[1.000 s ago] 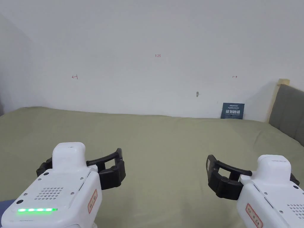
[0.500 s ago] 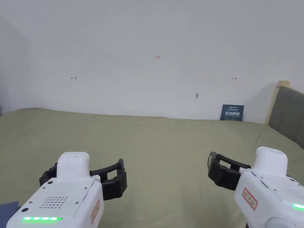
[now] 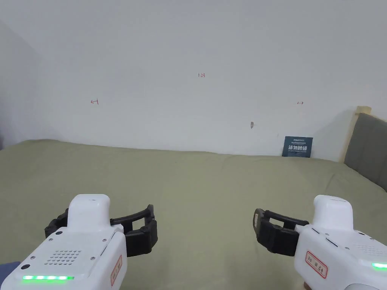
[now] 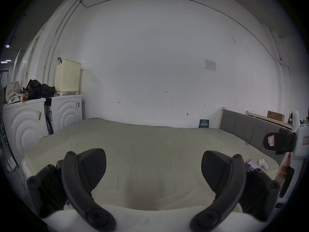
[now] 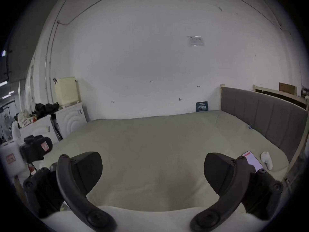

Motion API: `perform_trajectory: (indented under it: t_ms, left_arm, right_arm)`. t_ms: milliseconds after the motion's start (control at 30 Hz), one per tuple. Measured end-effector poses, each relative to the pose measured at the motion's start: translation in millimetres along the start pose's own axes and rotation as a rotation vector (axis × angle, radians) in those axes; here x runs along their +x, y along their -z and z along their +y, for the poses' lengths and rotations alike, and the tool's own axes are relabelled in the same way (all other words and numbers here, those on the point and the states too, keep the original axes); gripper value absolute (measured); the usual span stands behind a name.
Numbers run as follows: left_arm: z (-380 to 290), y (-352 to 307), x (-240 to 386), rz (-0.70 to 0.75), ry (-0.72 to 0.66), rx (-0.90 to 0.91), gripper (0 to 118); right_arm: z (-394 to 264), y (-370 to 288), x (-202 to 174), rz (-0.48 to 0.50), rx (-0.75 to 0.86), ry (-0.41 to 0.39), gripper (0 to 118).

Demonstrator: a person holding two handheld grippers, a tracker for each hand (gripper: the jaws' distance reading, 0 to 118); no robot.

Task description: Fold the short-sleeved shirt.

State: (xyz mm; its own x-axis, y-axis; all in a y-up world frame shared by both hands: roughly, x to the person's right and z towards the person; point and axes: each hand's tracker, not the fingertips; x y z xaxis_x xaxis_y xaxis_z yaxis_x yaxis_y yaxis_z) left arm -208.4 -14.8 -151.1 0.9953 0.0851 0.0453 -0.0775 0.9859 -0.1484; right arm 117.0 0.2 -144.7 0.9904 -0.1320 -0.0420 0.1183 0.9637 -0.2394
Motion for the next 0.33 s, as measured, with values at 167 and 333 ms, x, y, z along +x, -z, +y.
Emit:
perform_trajectory:
  t_ms: [167, 333]
  left_arm:
    - [-4.5, 2.8, 2.7, 0.0, 0.013, -0.008, 117]
    - [-6.8, 3.3, 3.4, -0.01, 0.014, -0.019, 117]
  right_arm:
    - [-5.6, 7.1, 2.2, 0.003, -0.089, 0.012, 118]
    - [-10.9, 9.1, 4.8, -0.005, -0.1, 0.019, 118]
